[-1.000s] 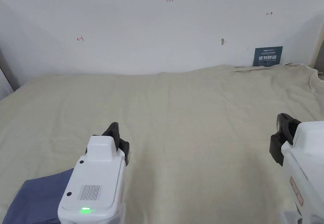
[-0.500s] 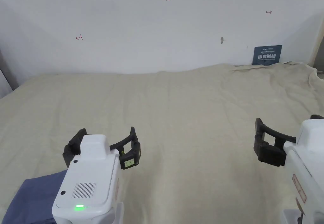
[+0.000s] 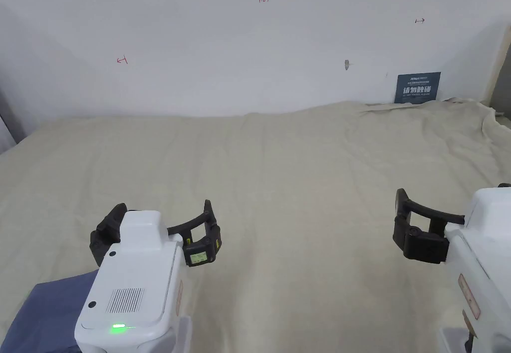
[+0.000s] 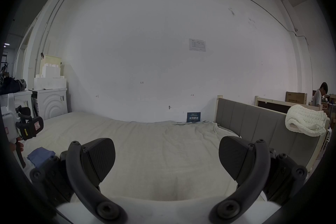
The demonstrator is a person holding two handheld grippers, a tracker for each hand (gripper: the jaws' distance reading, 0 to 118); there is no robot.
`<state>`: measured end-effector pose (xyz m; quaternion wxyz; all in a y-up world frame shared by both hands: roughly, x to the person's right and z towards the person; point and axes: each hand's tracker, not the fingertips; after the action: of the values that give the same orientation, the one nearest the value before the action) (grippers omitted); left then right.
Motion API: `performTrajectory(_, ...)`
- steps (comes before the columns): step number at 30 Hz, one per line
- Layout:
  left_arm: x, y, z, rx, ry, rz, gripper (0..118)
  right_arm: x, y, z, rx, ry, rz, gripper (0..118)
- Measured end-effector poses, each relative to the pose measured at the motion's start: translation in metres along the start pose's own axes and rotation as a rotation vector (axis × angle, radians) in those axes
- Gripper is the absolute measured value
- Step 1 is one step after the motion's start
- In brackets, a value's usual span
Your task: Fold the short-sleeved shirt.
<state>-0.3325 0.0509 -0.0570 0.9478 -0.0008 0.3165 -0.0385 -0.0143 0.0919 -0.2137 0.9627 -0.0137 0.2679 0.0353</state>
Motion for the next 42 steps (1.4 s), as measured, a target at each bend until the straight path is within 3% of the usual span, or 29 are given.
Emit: performTrajectory(42,0.0045,0.0008,0.0034,0.015,0.009,-0.016,118,0.0020,-0.0044,-0.0012,0.018,-0.001,0.004,114)
